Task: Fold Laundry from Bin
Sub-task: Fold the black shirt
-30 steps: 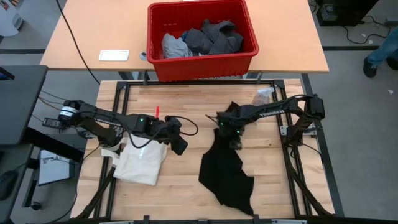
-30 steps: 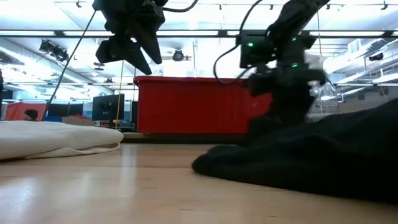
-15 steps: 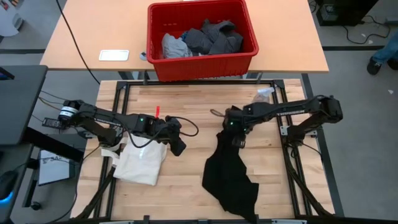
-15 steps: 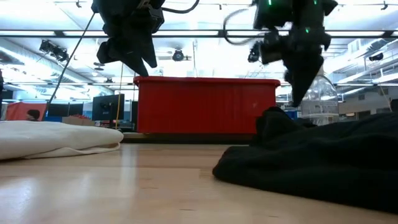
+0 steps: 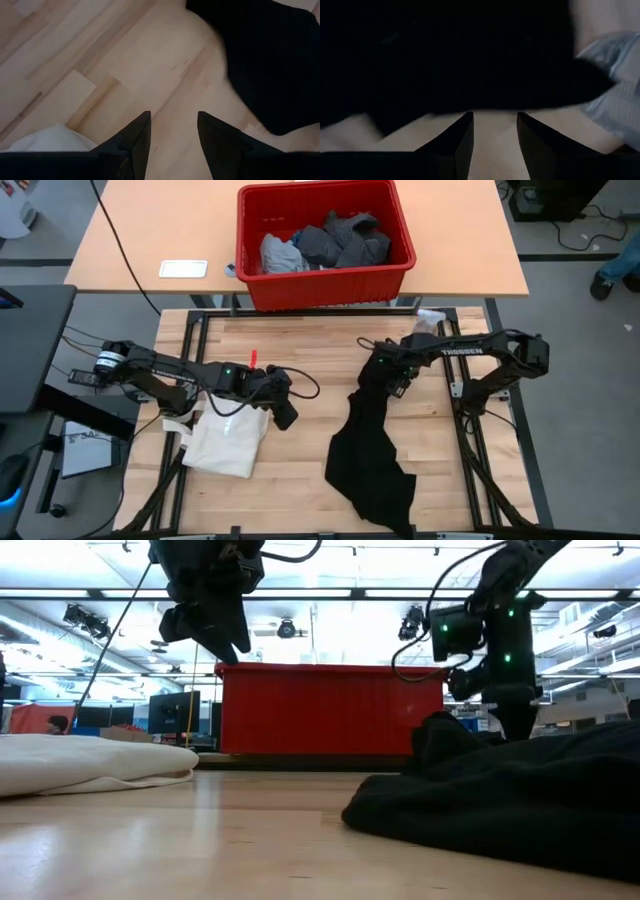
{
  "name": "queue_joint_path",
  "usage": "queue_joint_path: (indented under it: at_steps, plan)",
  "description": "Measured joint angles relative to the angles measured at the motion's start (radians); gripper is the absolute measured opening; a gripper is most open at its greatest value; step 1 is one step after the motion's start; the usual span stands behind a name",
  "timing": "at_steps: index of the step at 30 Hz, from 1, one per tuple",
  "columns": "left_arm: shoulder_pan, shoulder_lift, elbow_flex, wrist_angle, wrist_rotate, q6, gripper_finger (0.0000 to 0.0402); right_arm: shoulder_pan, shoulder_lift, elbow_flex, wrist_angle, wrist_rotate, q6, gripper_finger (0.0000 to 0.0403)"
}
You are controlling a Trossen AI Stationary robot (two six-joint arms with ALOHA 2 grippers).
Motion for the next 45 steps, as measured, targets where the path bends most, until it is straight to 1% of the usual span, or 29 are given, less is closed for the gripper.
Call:
queue_joint_path:
  at_steps: [5, 11, 12, 15, 19, 21, 24, 27, 30, 32, 34, 38, 41, 45]
  plan:
    - [0.023, 0.0, 0.0, 0.001, 0.0, 0.011, 0.0166, -0.089, 0.0, -0.03, 0.05, 0.028, -0.061, 0.0157]
    - [0.042, 0.0, 0.0, 0.001, 0.001, 0.011, 0.0166, -0.208, 0.0, -0.032, 0.116, 0.064, -0.146, 0.0157]
    - [0.045, 0.0, 0.0, 0.001, 0.004, 0.011, 0.0166, -0.226, 0.0, -0.032, 0.12, 0.057, -0.154, 0.0157]
    - [0.046, 0.0, 0.0, 0.001, 0.042, 0.008, 0.0166, -0.251, -0.005, -0.023, 0.092, -0.018, -0.158, 0.0157]
    - [0.019, 0.0, 0.0, 0.004, 0.063, -0.023, 0.0166, -0.207, -0.054, 0.0, 0.031, -0.12, -0.165, 0.0157]
    - [-0.001, 0.0, 0.0, 0.026, 0.064, -0.035, 0.0166, -0.168, -0.097, 0.019, 0.007, -0.149, -0.16, 0.0157]
    - [-0.035, 0.01, 0.0, 0.073, 0.044, -0.037, 0.0166, -0.096, -0.163, 0.05, 0.03, -0.183, -0.139, 0.0157]
    - [-0.061, 0.04, 0.0, 0.138, 0.026, -0.037, 0.0166, -0.015, -0.216, 0.069, 0.131, -0.198, -0.134, 0.0158]
    - [-0.076, 0.091, 0.0, 0.219, 0.026, -0.034, 0.0166, 0.065, -0.235, 0.072, 0.3, -0.227, -0.158, 0.0158]
    - [-0.08, 0.132, 0.0, 0.283, 0.038, -0.023, 0.0166, 0.109, -0.213, 0.073, 0.412, -0.249, -0.195, 0.0158]
    - [-0.082, 0.171, 0.0, 0.34, 0.049, -0.019, 0.0166, 0.138, -0.164, 0.073, 0.499, -0.262, -0.247, 0.0158]
    - [-0.085, 0.243, 0.0, 0.434, 0.096, -0.03, 0.0166, 0.161, -0.04, 0.073, 0.601, -0.289, -0.29, 0.0158]
    - [-0.099, 0.286, 0.0, 0.468, 0.11, -0.068, 0.0166, 0.162, 0.041, 0.073, 0.615, -0.307, -0.33, 0.0158]
    - [-0.126, 0.338, -0.001, 0.548, 0.143, -0.106, 0.0166, 0.165, 0.124, 0.108, 0.552, -0.324, -0.44, 0.0158]
